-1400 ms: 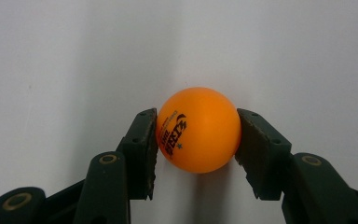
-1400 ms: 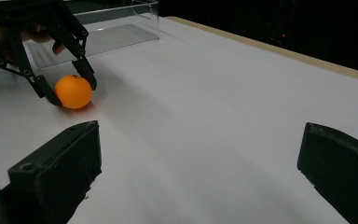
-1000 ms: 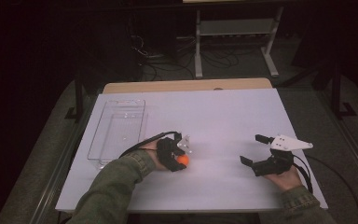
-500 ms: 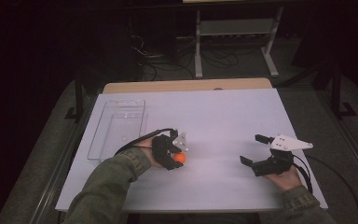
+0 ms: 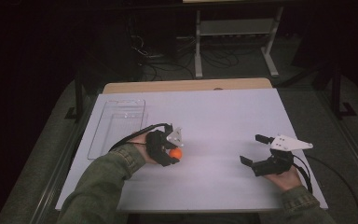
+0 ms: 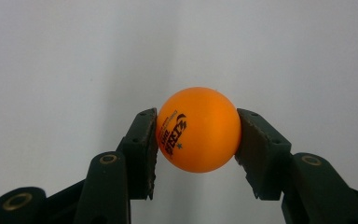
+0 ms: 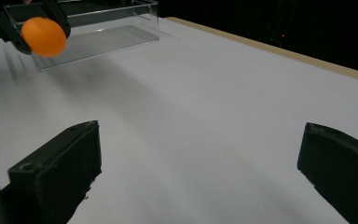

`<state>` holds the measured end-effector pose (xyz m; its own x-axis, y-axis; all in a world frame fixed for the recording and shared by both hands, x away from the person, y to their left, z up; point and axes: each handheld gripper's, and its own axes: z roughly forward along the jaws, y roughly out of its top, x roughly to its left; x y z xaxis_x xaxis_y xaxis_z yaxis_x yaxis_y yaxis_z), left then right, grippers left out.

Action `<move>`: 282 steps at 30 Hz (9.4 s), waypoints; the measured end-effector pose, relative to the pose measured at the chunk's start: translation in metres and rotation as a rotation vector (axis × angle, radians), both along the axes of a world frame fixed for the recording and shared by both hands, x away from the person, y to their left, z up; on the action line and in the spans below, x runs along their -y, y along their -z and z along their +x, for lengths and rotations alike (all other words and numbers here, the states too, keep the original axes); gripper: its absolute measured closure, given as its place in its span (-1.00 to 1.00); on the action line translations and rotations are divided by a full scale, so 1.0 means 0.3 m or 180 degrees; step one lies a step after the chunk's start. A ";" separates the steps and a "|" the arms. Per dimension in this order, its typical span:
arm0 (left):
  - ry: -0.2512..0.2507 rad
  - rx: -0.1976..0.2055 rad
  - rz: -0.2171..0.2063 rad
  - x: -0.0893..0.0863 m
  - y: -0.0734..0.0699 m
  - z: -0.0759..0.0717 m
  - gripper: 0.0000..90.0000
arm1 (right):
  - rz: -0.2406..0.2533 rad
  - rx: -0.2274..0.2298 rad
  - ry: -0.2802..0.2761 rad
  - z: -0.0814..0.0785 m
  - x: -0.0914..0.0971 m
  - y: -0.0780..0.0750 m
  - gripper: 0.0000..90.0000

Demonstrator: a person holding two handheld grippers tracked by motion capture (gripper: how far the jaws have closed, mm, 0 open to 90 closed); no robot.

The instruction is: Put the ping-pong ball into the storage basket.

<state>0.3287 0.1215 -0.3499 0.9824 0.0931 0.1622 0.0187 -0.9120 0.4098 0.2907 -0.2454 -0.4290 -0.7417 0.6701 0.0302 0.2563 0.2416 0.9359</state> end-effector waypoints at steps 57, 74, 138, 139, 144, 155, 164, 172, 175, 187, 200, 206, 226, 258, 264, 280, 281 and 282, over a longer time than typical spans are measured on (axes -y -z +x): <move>-0.0264 0.0308 -0.0006 -0.185 -0.202 -0.011 0.12 | -0.0017 -0.0011 0.0026 0.000 0.000 0.002 -1.00; -0.0397 0.0239 0.0092 -0.258 -0.229 0.007 0.12 | -0.0039 -0.0007 0.0022 0.001 -0.001 0.004 -1.00; -0.0641 -0.0074 0.0639 -0.375 -0.170 0.053 0.12 | -0.0100 -0.0035 0.0007 0.003 -0.004 0.009 -1.00; -0.0642 -0.0075 0.0639 -0.375 -0.169 0.054 0.12 | -0.0102 -0.0037 0.0006 0.003 -0.005 0.009 -1.00; -0.0631 -0.0085 0.0643 -0.377 -0.158 0.056 0.12 | -0.0103 -0.0039 0.0000 0.003 -0.005 0.009 -1.00; -0.0616 -0.0128 0.0641 -0.374 -0.109 0.065 0.12 | -0.0105 -0.0035 -0.0004 0.001 -0.004 0.008 -1.00; -0.0600 -0.0153 0.0674 -0.362 -0.090 0.074 0.12 | -0.0093 -0.0022 -0.0004 -0.002 -0.002 0.007 -1.00; -0.0621 -0.0182 0.0691 -0.369 -0.066 0.080 0.12 | -0.0087 -0.0004 -0.0005 -0.005 -0.001 0.005 -1.00; -0.0620 -0.0184 0.0702 -0.368 -0.061 0.082 0.12 | -0.0091 -0.0003 -0.0007 -0.005 -0.001 0.006 -1.00; -0.0621 -0.0232 0.0736 -0.369 -0.027 0.094 0.12 | -0.0097 0.0002 -0.0004 -0.009 -0.001 0.006 -1.00; -0.0665 -0.0296 0.0717 -0.381 0.008 0.101 0.12 | -0.0106 -0.0005 -0.0003 -0.010 -0.002 0.009 -1.00; -0.0641 -0.0317 0.0750 -0.375 0.023 0.103 0.12 | -0.0109 -0.0008 -0.0002 -0.010 -0.002 0.009 -1.00; -0.0668 -0.0402 0.0740 -0.380 0.070 0.113 0.12 | -0.0121 -0.0018 -0.0004 -0.011 -0.002 0.010 -1.00; -0.0840 -0.0289 0.0628 -0.395 0.051 0.115 -0.13 | -0.0129 -0.0024 -0.0014 -0.011 -0.003 0.011 -1.00; -0.0878 -0.0254 0.0597 -0.401 0.038 0.114 -0.24 | -0.0130 -0.0028 -0.0013 -0.011 -0.003 0.011 -1.00; -0.1058 -0.0065 0.0440 -0.430 -0.006 0.109 -0.53 | -0.0136 -0.0028 -0.0012 -0.012 -0.003 0.011 -1.00; -0.1059 -0.0042 0.0430 -0.433 -0.009 0.109 -0.57 | -0.0135 -0.0027 -0.0014 -0.012 -0.002 0.011 -1.00; -0.1073 -0.0043 0.0417 -0.435 -0.012 0.108 -0.59 | -0.0136 -0.0026 -0.0013 -0.013 -0.003 0.010 -1.00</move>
